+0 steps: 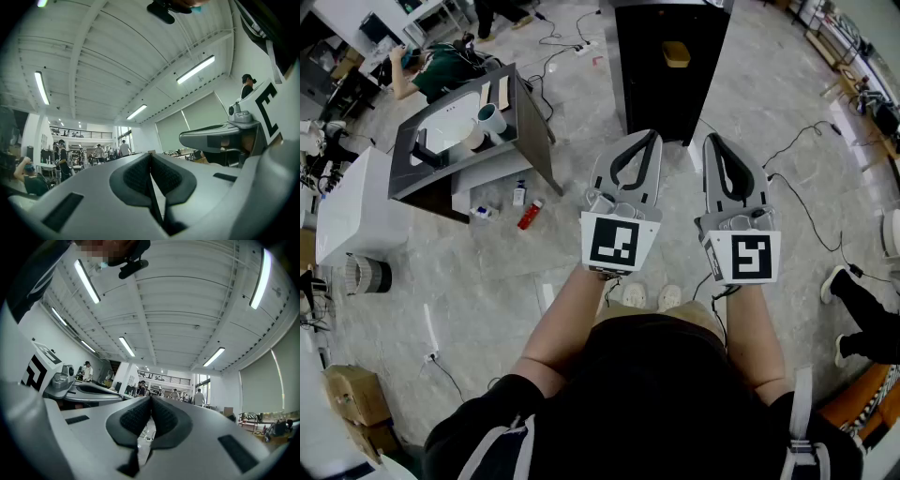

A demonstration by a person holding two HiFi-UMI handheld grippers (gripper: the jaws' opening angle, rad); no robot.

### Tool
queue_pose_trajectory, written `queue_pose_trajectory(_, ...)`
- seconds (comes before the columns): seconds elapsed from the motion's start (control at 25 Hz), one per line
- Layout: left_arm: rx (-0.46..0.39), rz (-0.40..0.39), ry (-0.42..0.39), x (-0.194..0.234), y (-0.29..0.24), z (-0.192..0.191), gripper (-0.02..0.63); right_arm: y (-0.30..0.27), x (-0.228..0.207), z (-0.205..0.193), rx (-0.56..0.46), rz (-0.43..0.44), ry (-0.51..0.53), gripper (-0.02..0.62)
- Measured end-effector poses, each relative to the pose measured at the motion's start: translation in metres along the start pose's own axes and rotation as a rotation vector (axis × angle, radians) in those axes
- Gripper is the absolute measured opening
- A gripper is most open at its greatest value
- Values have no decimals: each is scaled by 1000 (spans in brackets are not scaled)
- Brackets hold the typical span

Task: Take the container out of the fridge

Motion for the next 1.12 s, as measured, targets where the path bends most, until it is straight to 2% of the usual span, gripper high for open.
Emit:
queue_pose_trajectory(0.12, -41, 9, -30, 0, 3, 4, 25, 2, 3, 1, -1, 2, 6, 35)
queue_pose_trajectory(0.24, -8, -2, -15, -1, 7, 1, 25, 5, 6, 0, 0, -4, 4, 35)
queue_pose_trajectory(0.48, -37, -4, -31, 1, 12, 6, 25, 8, 11, 4, -1, -12, 6, 35)
queue_pose_trajectory(0.68, -14, -15, -15, 8, 15, 2, 25, 6, 16, 7, -18, -19, -14, 35)
queue_pose_trajectory(0.8, -54, -13, -38, 12, 19, 5, 25, 8, 17, 9, -31, -22, -31, 35)
queue_pose_trajectory(0.96, 2, -22, -15, 20, 24, -2, 25, 6, 21, 9, -31, -39, -35, 35)
queue_pose_trajectory(1.12, -27, -25, -29, 25, 28, -2, 25, 8, 27, 7, -30, -46, -37, 35)
Point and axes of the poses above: the fingertips, and each gripper's own axes: y backward along the fingers, x to its left, z out of its top, the point moved 4 cm from there along y, backward along the fingers, and after that the axes turned 12 degrees about x, right-handed, at the moved point
